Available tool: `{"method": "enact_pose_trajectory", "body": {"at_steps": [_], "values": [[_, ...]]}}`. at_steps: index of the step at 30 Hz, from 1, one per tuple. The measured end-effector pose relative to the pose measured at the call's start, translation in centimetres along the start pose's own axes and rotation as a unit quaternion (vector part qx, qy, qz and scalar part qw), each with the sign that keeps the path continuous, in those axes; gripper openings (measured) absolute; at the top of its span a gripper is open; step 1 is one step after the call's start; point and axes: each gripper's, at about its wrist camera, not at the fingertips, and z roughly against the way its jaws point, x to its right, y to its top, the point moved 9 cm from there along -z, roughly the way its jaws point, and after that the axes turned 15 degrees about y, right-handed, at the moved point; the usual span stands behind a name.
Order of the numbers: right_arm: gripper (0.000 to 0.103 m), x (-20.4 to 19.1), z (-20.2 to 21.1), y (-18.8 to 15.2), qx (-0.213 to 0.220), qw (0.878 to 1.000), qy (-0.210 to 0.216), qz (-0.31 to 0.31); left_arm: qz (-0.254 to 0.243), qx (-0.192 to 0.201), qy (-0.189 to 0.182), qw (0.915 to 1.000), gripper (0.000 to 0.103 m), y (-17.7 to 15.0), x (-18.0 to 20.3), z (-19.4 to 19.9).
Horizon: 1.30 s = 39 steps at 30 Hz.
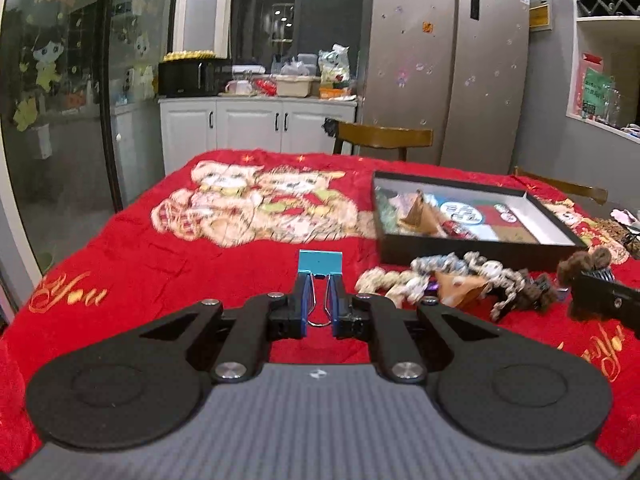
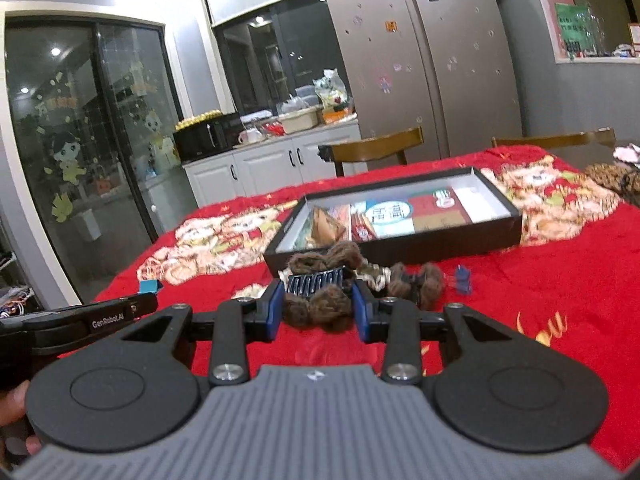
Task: Organize objects
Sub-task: 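Carry the binder clip and pom-pom clip with both tools into the black box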
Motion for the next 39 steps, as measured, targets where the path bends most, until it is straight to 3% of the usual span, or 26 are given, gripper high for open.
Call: {"method": "enact_pose_trajectory", "body": {"at_steps": [6, 13, 23, 30, 39], "values": [[0.039, 0.6, 0.6, 3.2, 0.022, 1.000, 0.001, 0.016, -0.008, 0.025, -0.007, 0.9996, 0.013, 2.6, 1.6, 1.0], [0.039, 1.8, 0.1, 5.7, 0.010, 1.000, 0.015, 0.015, -0.012, 0.051, -0.017, 0.9985, 0.013, 6.6, 3.5, 1.8], [0.039, 5.6, -1.6, 10.9, 0.005, 1.000, 0.023, 0.009, -0.026, 0.062, -0.069, 0.9954, 0.013, 11.4, 9.6, 1.6], [0.040, 9.7, -4.4, 13.1, -0.009, 0.999, 0.034, -0.023, -0.040, 0.048, -0.109, 0.9920, 0.013, 13.9, 15.7, -0.9], [0.040, 14.6, -7.9, 13.9, -0.016, 0.999, 0.012, -0.036, -0.043, 0.026, -0.129, 0.9904, 0.013, 16.7, 21.1, -6.2]]}}
